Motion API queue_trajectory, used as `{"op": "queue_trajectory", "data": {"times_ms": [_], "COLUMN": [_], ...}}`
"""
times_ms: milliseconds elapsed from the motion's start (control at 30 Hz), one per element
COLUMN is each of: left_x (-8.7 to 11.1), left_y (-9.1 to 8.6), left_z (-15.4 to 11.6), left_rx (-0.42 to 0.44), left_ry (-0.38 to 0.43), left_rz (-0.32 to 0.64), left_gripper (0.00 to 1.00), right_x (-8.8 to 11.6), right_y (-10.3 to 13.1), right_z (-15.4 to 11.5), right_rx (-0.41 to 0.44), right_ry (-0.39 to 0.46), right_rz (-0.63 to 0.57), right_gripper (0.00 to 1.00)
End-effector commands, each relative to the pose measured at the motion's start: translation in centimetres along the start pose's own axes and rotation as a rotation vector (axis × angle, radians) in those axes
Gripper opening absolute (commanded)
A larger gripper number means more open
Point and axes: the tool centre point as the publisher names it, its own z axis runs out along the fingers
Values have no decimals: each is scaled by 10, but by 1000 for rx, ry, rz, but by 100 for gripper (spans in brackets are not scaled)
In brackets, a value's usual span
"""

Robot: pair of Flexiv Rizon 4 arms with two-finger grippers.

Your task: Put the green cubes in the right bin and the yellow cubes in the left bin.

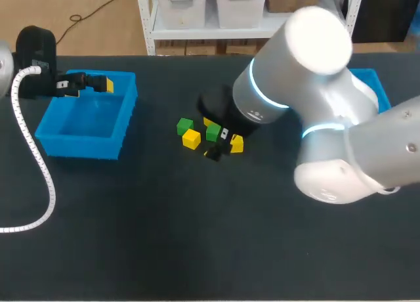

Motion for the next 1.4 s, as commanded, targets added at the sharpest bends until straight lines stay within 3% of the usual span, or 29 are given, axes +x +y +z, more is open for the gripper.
{"op": "queue_trajectory", "data": {"times_ms": [33,500,1400], "left_x": [1,1,1], "left_y": [3,3,3], "left_z": [1,1,1], "left_rx": [15,15,15], "left_ry": [-8,-8,-8], "left_rz": [3,3,3], "left_gripper": [100,100,100], "right_x": [-6,-4,-1], "right_y": [-6,-9,-14], "right_z": [6,14,27], "right_rx": [-79,-129,-81], "right_ry": [11,-13,-25], "right_rz": [14,49,83], "right_gripper": [100,100,100]}}
